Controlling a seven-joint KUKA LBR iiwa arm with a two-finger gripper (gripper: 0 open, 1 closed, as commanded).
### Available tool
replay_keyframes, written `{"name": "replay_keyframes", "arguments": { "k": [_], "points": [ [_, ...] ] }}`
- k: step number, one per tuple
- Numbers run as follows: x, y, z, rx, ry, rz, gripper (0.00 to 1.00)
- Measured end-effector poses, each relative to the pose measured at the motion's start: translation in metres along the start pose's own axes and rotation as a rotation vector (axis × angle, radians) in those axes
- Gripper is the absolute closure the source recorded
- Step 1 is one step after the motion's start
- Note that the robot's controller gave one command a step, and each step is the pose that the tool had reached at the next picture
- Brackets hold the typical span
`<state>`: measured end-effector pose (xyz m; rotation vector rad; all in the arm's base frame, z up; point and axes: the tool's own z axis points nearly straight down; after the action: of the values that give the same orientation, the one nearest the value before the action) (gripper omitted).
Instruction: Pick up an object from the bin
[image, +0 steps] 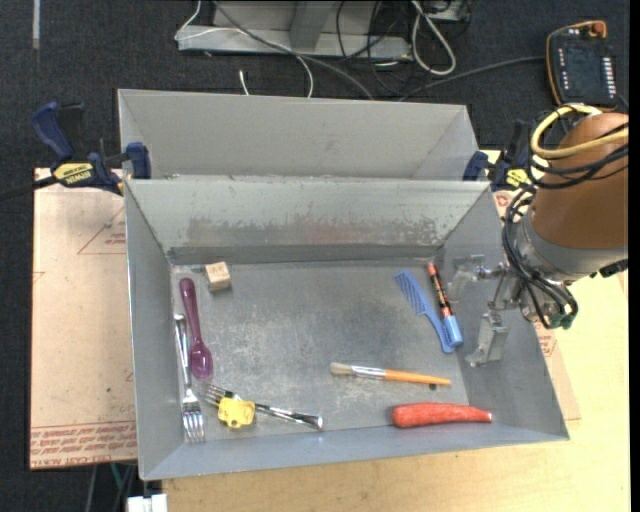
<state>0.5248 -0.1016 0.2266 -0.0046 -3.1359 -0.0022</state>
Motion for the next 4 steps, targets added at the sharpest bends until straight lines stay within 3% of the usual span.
{"name": "replay_keyframes", "arguments": {
  "k": [1, 2, 3, 4],
  "points": [
    [-0.002, 0.001, -0.003, 0.001, -0.008, -0.004, 0.0],
    [0.034, 0.026, 0.134, 0.001, -0.01, -0.07, 0.0],
    [0.045, 0.039, 0.067, 0.006, -0.024, -0.148, 0.0],
    [0.038, 0.042, 0.128, 0.0, -0.01, -0.095, 0.0]
  ]
}}
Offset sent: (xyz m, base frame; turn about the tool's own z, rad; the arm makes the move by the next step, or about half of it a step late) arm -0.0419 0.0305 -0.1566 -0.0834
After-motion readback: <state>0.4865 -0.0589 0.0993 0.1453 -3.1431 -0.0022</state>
